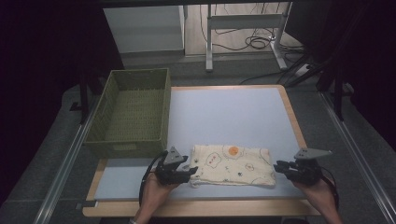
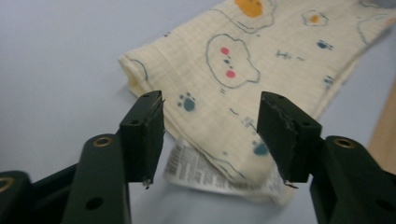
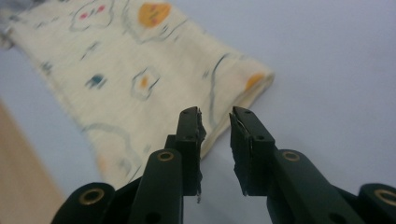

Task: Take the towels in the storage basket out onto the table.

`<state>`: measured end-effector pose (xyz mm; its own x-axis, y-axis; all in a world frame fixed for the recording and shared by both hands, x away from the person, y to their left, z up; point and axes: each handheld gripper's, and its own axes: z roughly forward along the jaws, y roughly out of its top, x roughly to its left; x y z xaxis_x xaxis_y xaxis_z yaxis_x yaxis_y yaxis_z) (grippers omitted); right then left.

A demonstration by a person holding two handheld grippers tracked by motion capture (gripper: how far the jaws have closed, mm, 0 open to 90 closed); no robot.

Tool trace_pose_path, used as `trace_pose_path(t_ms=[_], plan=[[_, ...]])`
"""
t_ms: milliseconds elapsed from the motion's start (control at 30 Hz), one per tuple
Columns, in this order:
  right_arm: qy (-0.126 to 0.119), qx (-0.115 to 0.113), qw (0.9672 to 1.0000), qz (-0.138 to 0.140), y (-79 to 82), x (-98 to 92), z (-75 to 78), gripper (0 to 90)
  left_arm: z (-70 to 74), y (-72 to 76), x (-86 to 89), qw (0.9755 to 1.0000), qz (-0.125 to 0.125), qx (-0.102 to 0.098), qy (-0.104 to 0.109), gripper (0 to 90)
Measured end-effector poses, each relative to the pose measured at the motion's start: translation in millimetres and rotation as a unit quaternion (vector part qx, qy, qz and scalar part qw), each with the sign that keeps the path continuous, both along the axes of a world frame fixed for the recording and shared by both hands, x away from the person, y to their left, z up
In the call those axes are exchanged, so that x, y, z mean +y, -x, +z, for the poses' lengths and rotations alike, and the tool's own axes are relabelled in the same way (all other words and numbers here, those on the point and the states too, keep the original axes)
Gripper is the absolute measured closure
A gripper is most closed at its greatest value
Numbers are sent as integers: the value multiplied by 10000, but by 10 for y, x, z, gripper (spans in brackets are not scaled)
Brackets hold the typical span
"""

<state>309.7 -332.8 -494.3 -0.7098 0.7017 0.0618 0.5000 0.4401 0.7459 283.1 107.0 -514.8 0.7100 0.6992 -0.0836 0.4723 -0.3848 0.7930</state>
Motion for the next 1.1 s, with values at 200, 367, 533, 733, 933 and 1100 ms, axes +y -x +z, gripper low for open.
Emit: trace_pose_path(t_ms=[200,367,533,733,933,1100], plan=[[93,-161,9995,-255,-399,118,-10,652,-19,-138,-78,9999,120,-56,-25,338],[274,-28,9990,-346,-624,224,-118,616,-36,-191,-110,9998,175,-83,-53,305],[382,165,9990,-166,-641,320,-226,823,-48,-233,-123,9997,237,-58,-63,293],[545,17,9980,-325,-732,283,-123,851,6,-331,-169,9995,309,-76,-13,286],[591,-119,9968,-527,-957,186,-36,849,73,-541,-298,9991,389,-103,-96,288],[429,87,9968,-665,-1125,108,-63,826,95,-770,-418,9986,466,19,-246,406]])
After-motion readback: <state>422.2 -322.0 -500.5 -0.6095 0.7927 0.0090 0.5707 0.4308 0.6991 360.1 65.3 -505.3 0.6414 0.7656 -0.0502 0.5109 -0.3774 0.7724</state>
